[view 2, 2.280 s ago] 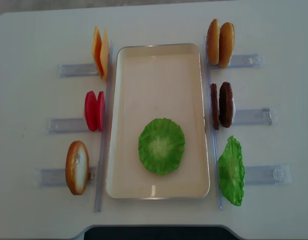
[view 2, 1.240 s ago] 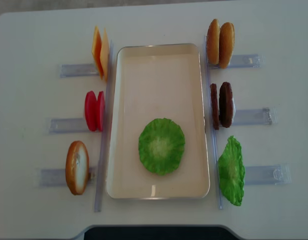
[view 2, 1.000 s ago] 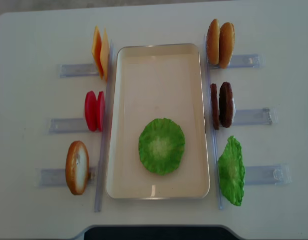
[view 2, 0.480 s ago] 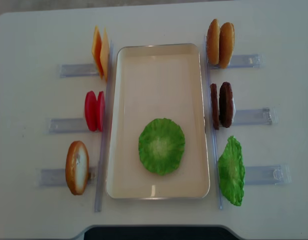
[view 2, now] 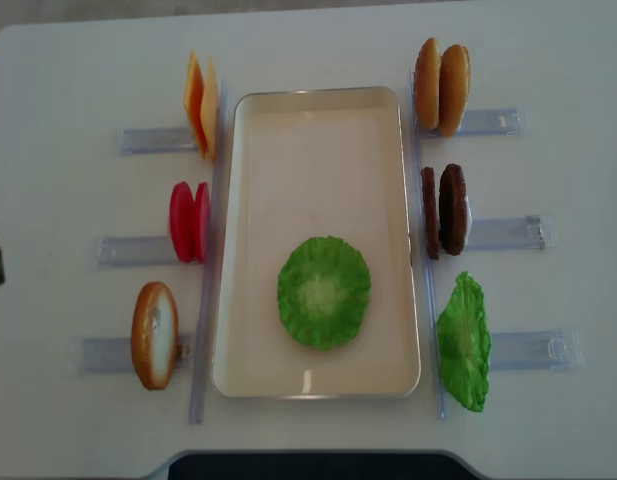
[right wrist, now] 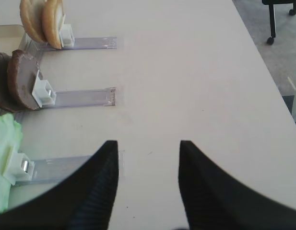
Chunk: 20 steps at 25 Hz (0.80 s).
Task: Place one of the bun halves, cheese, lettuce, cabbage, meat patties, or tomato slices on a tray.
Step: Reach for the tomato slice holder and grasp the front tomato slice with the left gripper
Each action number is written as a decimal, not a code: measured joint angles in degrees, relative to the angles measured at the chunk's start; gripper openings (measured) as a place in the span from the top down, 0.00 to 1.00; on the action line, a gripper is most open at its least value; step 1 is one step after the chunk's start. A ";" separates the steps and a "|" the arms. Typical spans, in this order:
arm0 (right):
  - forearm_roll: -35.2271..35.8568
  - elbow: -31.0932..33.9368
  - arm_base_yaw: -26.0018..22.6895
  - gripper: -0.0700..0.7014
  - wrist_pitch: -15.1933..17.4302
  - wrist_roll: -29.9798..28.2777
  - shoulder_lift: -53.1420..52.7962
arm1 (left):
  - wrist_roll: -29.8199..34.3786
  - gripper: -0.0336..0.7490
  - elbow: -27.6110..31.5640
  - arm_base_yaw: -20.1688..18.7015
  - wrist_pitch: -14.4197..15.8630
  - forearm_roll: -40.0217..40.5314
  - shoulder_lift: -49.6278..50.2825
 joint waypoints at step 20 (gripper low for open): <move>0.00 0.00 0.00 0.50 0.00 0.00 0.00 | 0.32 0.50 -19.50 0.00 -5.03 -5.84 39.28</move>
